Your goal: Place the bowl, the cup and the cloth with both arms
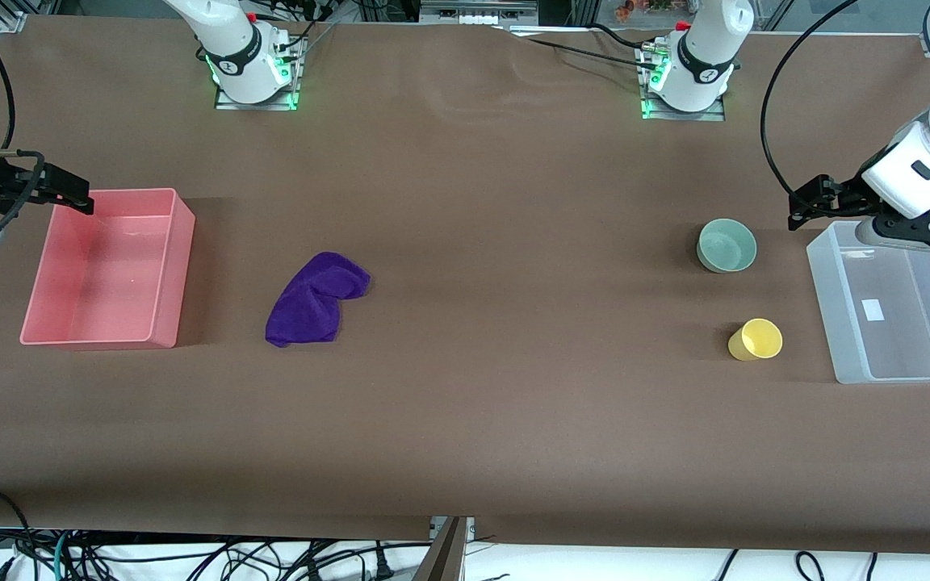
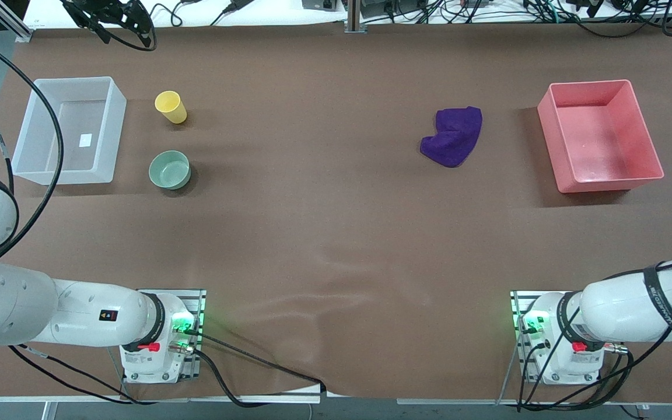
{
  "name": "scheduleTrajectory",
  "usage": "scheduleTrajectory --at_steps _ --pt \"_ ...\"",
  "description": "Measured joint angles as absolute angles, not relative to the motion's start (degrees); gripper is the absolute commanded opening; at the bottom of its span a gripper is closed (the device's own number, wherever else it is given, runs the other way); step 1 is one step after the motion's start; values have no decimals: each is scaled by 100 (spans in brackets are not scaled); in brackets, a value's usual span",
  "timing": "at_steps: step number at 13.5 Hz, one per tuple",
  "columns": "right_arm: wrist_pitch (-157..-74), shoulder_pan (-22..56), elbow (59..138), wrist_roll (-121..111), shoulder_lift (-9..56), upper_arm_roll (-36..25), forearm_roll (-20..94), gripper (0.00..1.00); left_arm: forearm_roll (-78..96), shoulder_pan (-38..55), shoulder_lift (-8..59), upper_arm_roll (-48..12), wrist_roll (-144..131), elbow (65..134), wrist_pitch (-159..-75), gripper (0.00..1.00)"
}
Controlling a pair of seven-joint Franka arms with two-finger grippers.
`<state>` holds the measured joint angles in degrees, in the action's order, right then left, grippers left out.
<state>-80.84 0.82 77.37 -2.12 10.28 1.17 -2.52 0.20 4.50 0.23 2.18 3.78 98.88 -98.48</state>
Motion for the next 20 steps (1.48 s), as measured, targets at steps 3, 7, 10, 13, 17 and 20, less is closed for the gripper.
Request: scheduleTrajectory --at_steps 3,7,10,13,17,20 --pt "-8085 82 7736 -212 1028 117 -252 100 20 450 23 220 378 9889 -9836 100" --pt "-8085 82 7734 -212 1031 117 -252 100 21 450 24 226 378 9899 -9787 100" --pt "-8090 82 7732 -212 1040 117 -252 100 20 450 96 232 384 9939 -9297 100" --pt "-8091 90 7729 -212 1075 118 -252 100 17 444 276 236 519 10064 -9009 100" --pt "-8491 180 7938 -211 1312 125 -252 100 13 235 357 303 1132 11074 -9881 100" --pt "-9141 275 8342 -185 1627 160 -226 100 3 135 408 308 1809 12090 -11217 100"
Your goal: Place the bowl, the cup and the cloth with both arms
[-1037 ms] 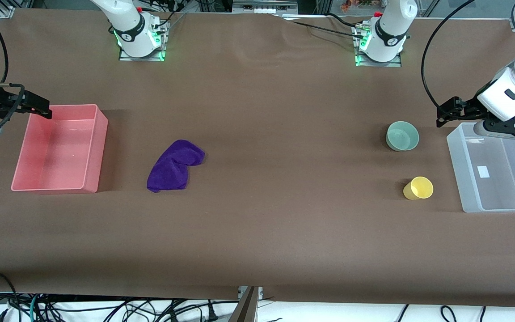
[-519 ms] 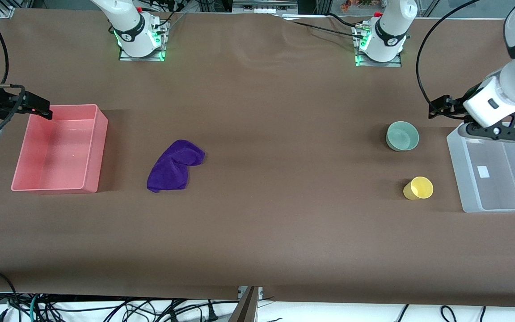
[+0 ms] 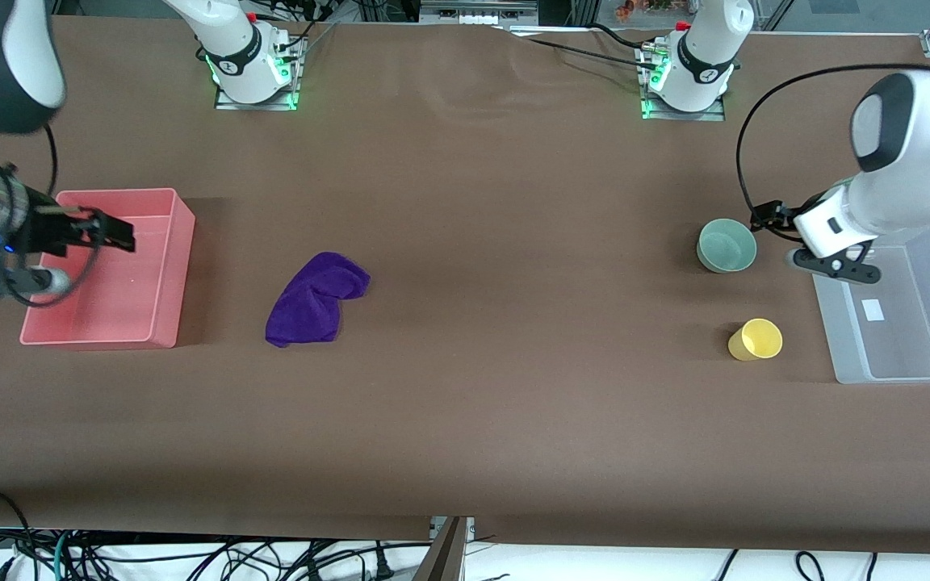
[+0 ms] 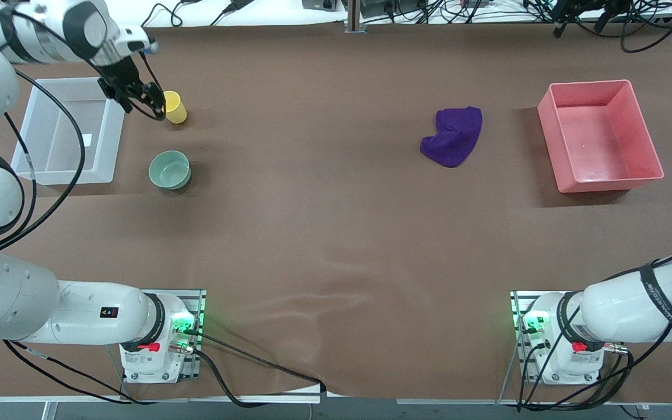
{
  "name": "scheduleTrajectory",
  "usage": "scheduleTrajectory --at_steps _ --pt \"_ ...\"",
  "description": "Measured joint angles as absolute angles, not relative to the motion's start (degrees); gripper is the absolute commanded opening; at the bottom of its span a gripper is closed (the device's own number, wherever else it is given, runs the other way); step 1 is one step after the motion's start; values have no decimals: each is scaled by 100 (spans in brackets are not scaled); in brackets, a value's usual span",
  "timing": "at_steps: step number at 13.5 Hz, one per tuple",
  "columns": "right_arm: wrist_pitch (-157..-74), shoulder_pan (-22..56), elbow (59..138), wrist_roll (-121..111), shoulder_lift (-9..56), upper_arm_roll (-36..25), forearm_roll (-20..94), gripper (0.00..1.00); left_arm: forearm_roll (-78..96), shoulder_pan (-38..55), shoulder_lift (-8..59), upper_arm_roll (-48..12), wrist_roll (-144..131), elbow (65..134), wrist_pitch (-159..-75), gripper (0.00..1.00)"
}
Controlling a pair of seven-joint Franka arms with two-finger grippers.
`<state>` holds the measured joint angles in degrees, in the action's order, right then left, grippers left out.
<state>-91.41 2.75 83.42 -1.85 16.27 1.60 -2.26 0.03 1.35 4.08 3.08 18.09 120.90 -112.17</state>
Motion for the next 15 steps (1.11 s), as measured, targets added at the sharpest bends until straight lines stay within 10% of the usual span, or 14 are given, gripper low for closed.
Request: scheduleTrajectory --at_steps 11,12,15 --pt "-12121 1386 9676 1790 3149 300 -201 100 -385 -265 1131 310 3228 14086 -14774 98" --pt "-12324 1463 9773 1908 3255 300 -201 100 -385 -293 1237 310 3262 14102 -14914 85" --pt "-12480 1646 9851 2051 3525 300 -201 98 -386 -385 1487 310 3435 14104 -15197 0"
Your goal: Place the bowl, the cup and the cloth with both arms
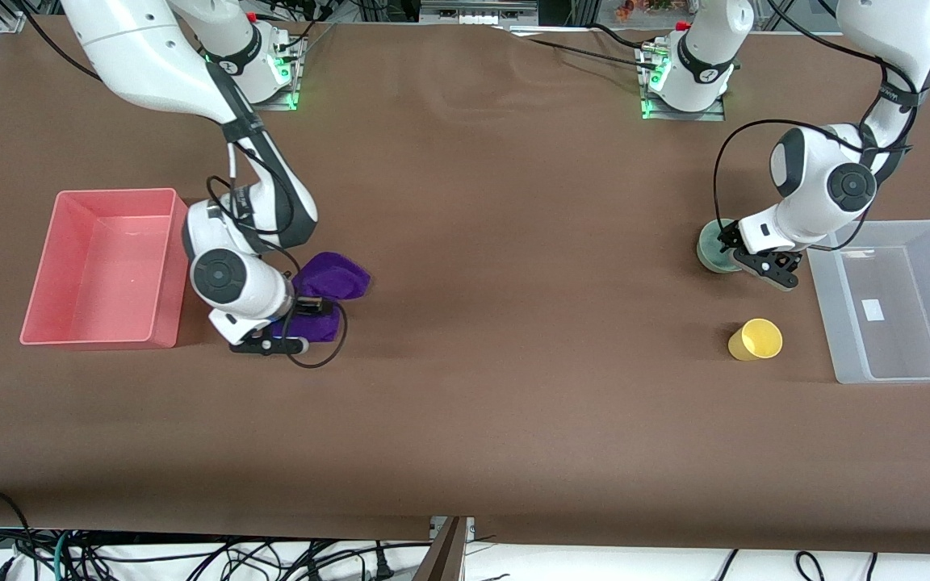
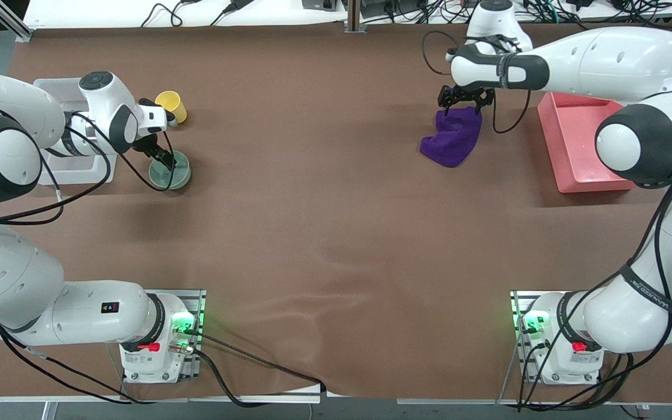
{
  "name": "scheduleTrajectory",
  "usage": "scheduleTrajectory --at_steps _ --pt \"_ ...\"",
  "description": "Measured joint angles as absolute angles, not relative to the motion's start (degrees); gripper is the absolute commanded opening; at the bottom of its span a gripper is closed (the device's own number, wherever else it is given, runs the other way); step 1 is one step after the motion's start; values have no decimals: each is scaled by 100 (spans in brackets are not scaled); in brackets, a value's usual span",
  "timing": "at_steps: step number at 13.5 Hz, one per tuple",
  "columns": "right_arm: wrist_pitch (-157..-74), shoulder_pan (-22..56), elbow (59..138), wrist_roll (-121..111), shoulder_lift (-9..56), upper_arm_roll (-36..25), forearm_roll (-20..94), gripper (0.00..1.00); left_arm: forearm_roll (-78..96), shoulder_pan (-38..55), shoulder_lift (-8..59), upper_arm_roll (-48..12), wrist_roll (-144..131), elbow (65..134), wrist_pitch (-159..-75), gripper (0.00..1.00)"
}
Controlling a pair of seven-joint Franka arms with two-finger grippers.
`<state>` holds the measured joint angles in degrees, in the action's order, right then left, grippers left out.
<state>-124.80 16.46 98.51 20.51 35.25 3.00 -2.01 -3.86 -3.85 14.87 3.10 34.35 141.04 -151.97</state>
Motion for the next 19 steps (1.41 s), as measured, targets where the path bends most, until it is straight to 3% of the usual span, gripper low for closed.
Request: scheduleTrajectory --at_steps 4,5,9,12,16,19 --pt "-12459 1658 9920 2049 3661 288 -201 6 -386 -436 1524 309 3520 14092 -15234 0" --pt "-12444 1658 9949 2050 3669 287 -201 0 -386 -436 1524 308 3524 14085 -15234 0" --pt "-12435 1658 9976 2049 3698 287 -201 0 -386 -435 1394 296 3599 13942 -15047 0" --pt "-12060 1640 9727 2022 3650 284 -202 0 -386 -437 1124 299 3763 13210 -13713 0" --pt "-9965 1495 8443 1345 3392 201 -203 0 -396 -562 1052 318 4104 11534 -11585 0" --pt "-8532 1216 7685 63 3143 -204 -208 0 -410 -1111 1287 358 4799 10713 -11170 0"
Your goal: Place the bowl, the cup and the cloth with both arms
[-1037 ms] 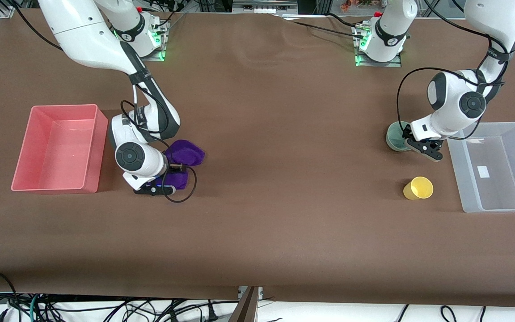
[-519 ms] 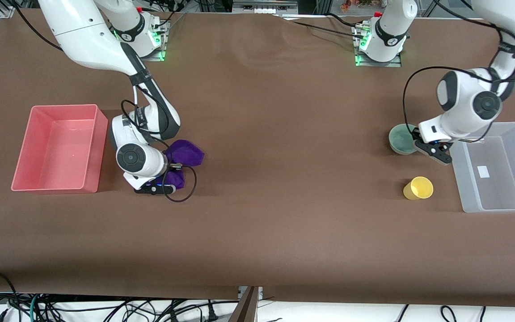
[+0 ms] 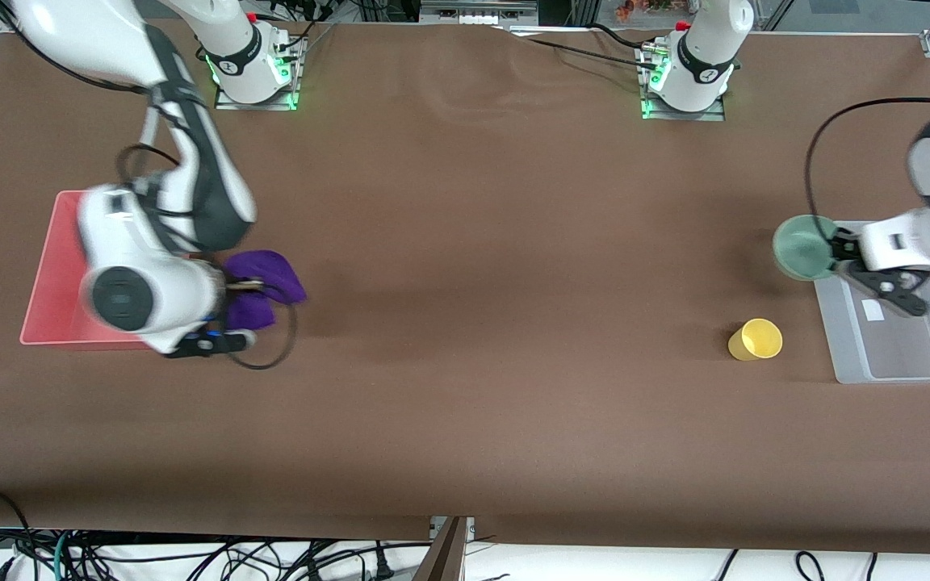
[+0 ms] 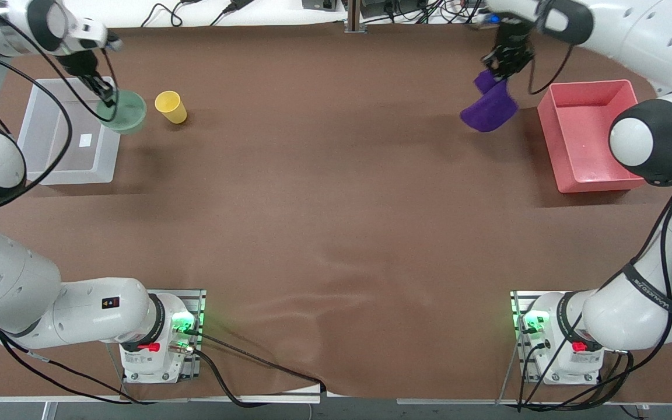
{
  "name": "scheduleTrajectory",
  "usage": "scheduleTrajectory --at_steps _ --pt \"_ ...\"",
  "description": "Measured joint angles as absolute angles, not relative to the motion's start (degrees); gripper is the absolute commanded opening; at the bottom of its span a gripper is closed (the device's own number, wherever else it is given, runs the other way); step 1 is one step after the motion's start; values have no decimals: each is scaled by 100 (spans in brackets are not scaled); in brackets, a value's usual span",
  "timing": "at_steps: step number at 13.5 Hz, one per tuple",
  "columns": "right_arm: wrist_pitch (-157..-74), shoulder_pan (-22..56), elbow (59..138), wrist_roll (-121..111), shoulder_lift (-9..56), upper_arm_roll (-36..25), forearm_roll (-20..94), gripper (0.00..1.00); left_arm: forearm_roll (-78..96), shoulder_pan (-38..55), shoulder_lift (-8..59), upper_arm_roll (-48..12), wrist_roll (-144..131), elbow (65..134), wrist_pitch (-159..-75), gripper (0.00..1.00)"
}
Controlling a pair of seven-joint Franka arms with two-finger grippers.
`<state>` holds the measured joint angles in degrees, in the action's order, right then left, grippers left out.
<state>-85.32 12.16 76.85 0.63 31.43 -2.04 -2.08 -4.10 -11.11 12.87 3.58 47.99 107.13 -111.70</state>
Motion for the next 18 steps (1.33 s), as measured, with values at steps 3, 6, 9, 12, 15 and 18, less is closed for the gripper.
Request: scheduleTrajectory --at_steps 3,6,9,12,15,18 --pt "-8234 1116 7599 -1765 3031 -1197 -216 0 -414 -1883 1955 380 5748 10075 -11164 0" --pt "-8283 1017 7777 -3155 3112 -2028 -216 0 -412 -2537 2860 381 6473 9445 -11253 0" --pt "-8686 841 8165 -3643 3205 -2229 -217 0 -408 -2840 3589 370 6712 9208 -11912 0" --pt "-9346 716 8685 -3758 3278 -2246 -216 100 -298 -2920 4000 358 6739 9134 -12278 100" --pt "-9434 705 8750 -3758 3247 -2246 -149 100 -295 -2915 4018 298 6751 9027 -12262 100" --pt "-9328 732 8476 -3743 2891 -2185 212 100 -268 -2919 3825 200 6805 8842 -11933 100"
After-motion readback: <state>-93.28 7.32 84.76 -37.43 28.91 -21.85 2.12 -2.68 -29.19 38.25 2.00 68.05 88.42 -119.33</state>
